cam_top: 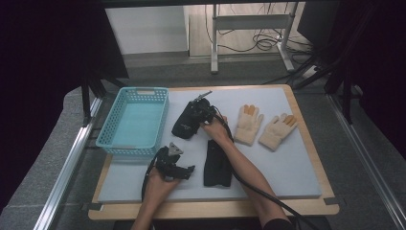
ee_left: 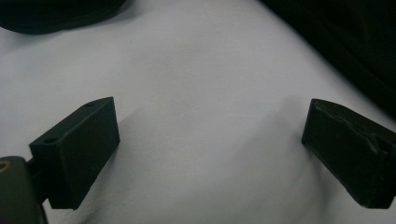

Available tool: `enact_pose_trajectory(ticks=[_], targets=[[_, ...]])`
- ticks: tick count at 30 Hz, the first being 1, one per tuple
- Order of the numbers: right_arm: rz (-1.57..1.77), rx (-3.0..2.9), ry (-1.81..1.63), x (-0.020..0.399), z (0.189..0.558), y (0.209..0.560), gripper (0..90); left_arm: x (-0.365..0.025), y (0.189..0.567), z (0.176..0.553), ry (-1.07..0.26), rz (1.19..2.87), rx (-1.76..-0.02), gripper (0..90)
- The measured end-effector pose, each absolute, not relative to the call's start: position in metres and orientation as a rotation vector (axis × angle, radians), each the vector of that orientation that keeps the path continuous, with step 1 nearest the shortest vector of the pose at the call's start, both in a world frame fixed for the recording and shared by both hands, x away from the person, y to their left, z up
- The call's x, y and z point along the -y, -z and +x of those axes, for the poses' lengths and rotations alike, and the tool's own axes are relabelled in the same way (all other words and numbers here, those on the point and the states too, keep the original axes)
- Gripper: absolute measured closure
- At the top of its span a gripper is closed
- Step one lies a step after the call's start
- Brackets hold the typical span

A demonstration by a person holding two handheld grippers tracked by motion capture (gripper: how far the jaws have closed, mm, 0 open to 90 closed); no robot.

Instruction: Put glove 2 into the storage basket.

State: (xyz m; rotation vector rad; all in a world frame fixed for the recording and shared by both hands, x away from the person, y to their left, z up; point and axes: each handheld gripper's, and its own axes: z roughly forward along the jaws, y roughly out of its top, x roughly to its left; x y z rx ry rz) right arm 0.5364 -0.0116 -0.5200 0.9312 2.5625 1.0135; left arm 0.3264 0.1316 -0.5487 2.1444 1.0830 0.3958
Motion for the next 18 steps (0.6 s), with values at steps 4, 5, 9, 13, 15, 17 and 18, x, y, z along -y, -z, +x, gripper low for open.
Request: enact_pose_trajectory(ticks=[4,5,9,13,15,17,18], targets=[[0.933,-2.562,-1.049,0.019,0.535,0.511,88.2,-0.132,0.549,0.326,-0.396,2.144,-1.083,4.4],[0.927,-2.561,-1.052,0.02,0.534,0.509,88.2,-0.132,0.549,0.326,-0.396,2.144,-1.083,4.4],[0.898,-2.571,-1.083,0.025,0.526,0.499,88.2,-0.132,0.549,0.326,-0.397,2.143,-1.082,4.5],[0.85,-2.576,-1.096,0.028,0.517,0.49,88.2,-0.132,0.549,0.326,-0.398,2.143,-1.081,4.5],[0.837,-2.578,-1.11,0.03,0.513,0.484,88.2,-0.132,0.549,0.326,-0.398,2.143,-1.082,4.5],[0.825,-2.579,-1.117,0.032,0.51,0.479,88.1,-0.132,0.549,0.326,-0.399,2.145,-1.08,4.5],[0.821,-2.581,-1.126,0.033,0.508,0.476,88.2,-0.132,0.549,0.326,-0.399,2.145,-1.08,4.5]])
